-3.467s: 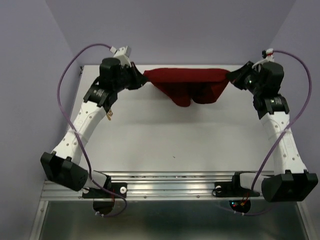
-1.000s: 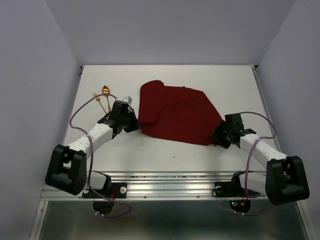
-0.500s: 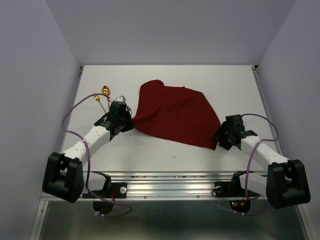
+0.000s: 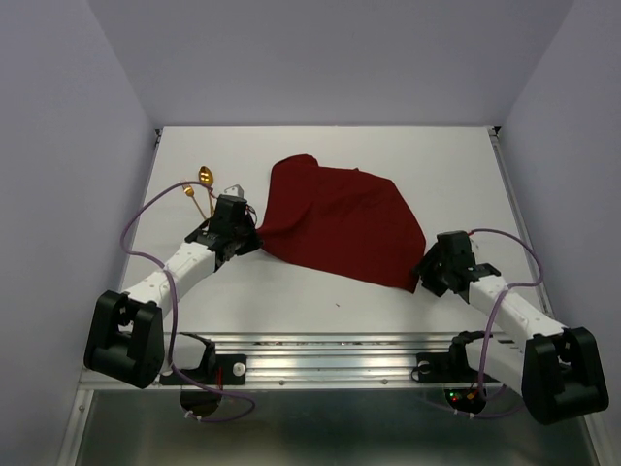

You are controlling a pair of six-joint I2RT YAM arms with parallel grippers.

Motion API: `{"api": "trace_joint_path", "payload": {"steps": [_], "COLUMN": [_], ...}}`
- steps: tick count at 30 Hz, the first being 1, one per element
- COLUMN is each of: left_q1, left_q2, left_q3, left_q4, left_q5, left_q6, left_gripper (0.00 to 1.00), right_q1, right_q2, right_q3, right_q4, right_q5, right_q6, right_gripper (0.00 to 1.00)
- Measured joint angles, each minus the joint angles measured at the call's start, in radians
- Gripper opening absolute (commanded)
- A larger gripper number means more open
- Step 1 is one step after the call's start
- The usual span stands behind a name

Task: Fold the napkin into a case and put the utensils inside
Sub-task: Flatten out the crumpled napkin at the center of the board.

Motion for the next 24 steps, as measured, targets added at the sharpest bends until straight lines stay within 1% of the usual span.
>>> {"api": "trace_joint_path", "payload": {"steps": [4, 6, 9, 10, 11, 13, 14, 16, 18, 21, 24], "left_q1": [0.0, 0.0, 0.0, 0.0, 0.0, 0.0, 0.0, 0.0, 0.0, 0.0, 0.0], "left_q2": [0.001, 0.003, 0.006, 0.007, 0.008, 0.008, 0.008, 0.008, 0.008, 0.008, 0.008], "left_q3": [0.0, 0.0, 0.0, 0.0, 0.0, 0.0, 0.0, 0.0, 0.0, 0.0, 0.0], "left_q4": [0.011, 0.014, 0.018, 0.019, 0.019, 0.019, 0.019, 0.019, 0.019, 0.018, 0.017], "left_q5": [0.018, 0.025, 0.03, 0.032, 0.033, 0.034, 0.035, 0.038, 0.042, 0.045, 0.045], "left_q6": [-0.003, -0.003, -0.004, -0.004, -0.004, -0.003, -0.003, -0.003, -0.002, 0.002, 0.007], "left_gripper": [0.0, 0.0, 0.0, 0.0, 0.0, 0.0, 0.0, 0.0, 0.0, 0.0, 0.0], "right_q1": [0.03, 0.035, 0.063, 0.074, 0.084, 0.099, 0.105, 0.11, 0.112, 0.116, 0.116], "right_q2": [-0.036, -0.026, 0.0, 0.011, 0.02, 0.04, 0.051, 0.061, 0.064, 0.044, 0.011], "right_q3": [-0.026, -0.026, -0.023, -0.021, -0.021, -0.021, -0.021, -0.017, -0.015, -0.012, 0.0], "right_q4": [0.003, 0.008, 0.042, 0.055, 0.068, 0.093, 0.098, 0.102, 0.095, 0.05, -0.035], "right_q5": [0.0, 0.0, 0.002, 0.002, 0.002, 0.001, 0.002, 0.006, 0.008, 0.02, 0.045], "right_q6": [0.03, 0.037, 0.053, 0.058, 0.065, 0.075, 0.082, 0.092, 0.093, 0.093, 0.084], "right_gripper": [0.57, 0.57, 0.54, 0.51, 0.43, 0.32, 0.2, 0.09, 0.04, 0.01, 0.01]}}
